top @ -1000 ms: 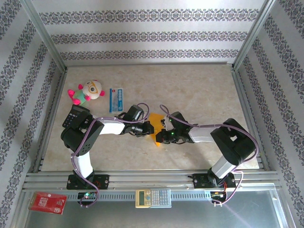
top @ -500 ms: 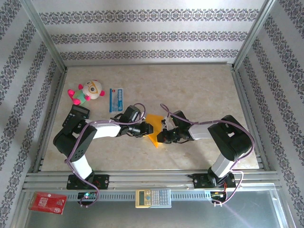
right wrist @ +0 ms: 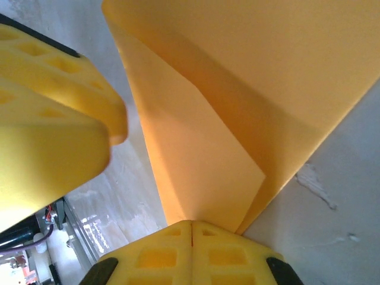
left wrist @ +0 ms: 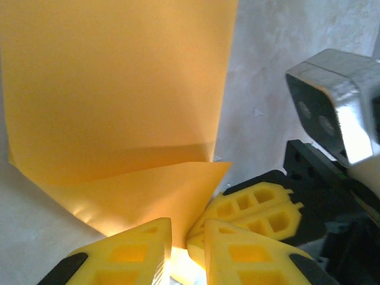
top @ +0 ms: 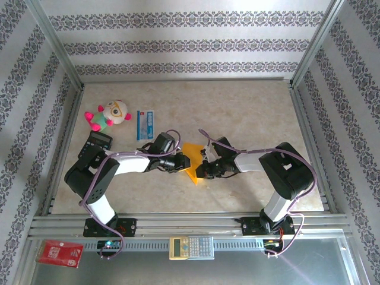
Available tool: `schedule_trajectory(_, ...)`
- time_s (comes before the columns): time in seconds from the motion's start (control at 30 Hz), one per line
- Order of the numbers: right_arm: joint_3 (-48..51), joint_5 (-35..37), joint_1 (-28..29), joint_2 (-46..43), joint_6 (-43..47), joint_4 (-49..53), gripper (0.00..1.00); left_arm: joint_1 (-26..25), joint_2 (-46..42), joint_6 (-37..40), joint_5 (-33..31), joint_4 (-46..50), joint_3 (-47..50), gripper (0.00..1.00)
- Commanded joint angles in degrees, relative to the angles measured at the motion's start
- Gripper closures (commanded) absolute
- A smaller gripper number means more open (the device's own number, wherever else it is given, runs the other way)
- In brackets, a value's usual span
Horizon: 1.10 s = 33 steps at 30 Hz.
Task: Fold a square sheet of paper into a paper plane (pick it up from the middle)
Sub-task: Third fold the triangle at the center of the table.
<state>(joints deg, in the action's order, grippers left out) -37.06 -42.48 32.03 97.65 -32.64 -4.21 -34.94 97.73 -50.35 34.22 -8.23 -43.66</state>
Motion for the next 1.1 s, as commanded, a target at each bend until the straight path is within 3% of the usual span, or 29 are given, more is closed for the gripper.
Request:
schedule_trajectory(0.0, 0.3, 5.5, 0.6, 0.2, 1.4, 5.7, 1.00, -0.8, 1.9, 1.1, -0.7, 1.4, -2.7, 0.79)
schedule_trajectory(0.37, -0.6, 3.9, 3.3, -8.4, -4.8, 2.4, 1.00, -0.6, 6.4, 2.6, -2.1, 1.5, -3.5, 0.87)
schedule_trajectory(0.73, 0.7, 5.3, 5.9, -1.9, -7.2, -2.9, 1.00, -0.6, 6.2, 3.2, -2.4, 1.9, -2.8, 0.87)
schedule_trajectory(1.07, 5.4, 6.9, 4.9, 2.1, -7.2, -2.9, 1.00, -0.6, 1.3, -0.2, 1.2, -2.8, -1.3, 0.75)
